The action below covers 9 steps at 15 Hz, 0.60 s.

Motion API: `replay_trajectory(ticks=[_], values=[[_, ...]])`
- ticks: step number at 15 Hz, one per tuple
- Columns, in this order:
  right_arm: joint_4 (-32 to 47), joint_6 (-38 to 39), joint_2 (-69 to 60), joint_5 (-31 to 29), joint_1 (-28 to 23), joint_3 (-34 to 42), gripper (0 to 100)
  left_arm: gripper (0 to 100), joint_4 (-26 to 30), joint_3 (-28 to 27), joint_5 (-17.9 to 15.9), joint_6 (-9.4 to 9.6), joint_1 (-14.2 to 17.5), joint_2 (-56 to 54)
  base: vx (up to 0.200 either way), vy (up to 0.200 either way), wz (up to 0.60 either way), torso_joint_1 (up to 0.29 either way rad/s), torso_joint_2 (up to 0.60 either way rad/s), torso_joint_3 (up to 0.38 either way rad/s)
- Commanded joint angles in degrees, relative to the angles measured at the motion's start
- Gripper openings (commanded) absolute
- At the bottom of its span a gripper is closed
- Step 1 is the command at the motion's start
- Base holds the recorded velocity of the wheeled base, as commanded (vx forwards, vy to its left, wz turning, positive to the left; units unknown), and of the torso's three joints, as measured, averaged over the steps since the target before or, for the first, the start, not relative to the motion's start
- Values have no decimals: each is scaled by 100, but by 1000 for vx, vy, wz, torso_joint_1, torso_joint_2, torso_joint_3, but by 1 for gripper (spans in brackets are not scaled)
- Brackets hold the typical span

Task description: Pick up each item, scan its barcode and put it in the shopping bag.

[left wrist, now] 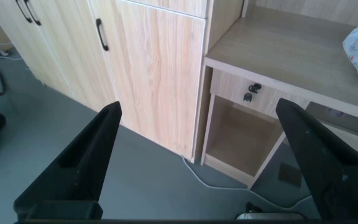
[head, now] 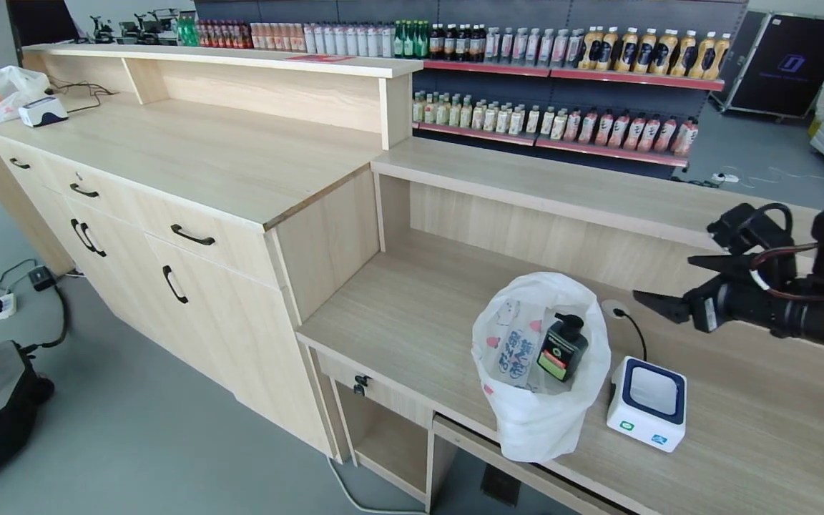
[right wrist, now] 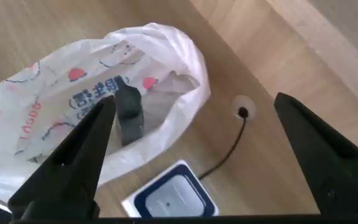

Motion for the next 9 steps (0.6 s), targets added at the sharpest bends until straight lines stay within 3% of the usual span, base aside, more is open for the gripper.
replay_trajectory(ticks=[1, 2, 4, 7, 9], values=[[238, -453, -1703, -207, -1074, 892, 100, 100, 2, 0, 2, 0, 0, -2, 0, 0, -600, -2, -2, 2], [150, -480, -2046, -409, -1320, 1262, 100, 100, 2, 0, 2, 0, 0, -2, 0, 0, -600, 2, 7, 12], [203, -383, -2661, -1710, -1487, 1692, 100, 100, 2, 0, 2, 0, 0, -2, 0, 0, -600, 5, 2, 5], [880, 259, -2978, -3371, -1461, 1780, 100, 100, 2, 0, 2, 0, 0, -2, 0, 0, -600, 1, 4, 5], [1407, 804, -2837, -3995, -1373, 1833, 100, 100, 2, 0, 2, 0, 0, -2, 0, 0, -600, 2, -2, 9]])
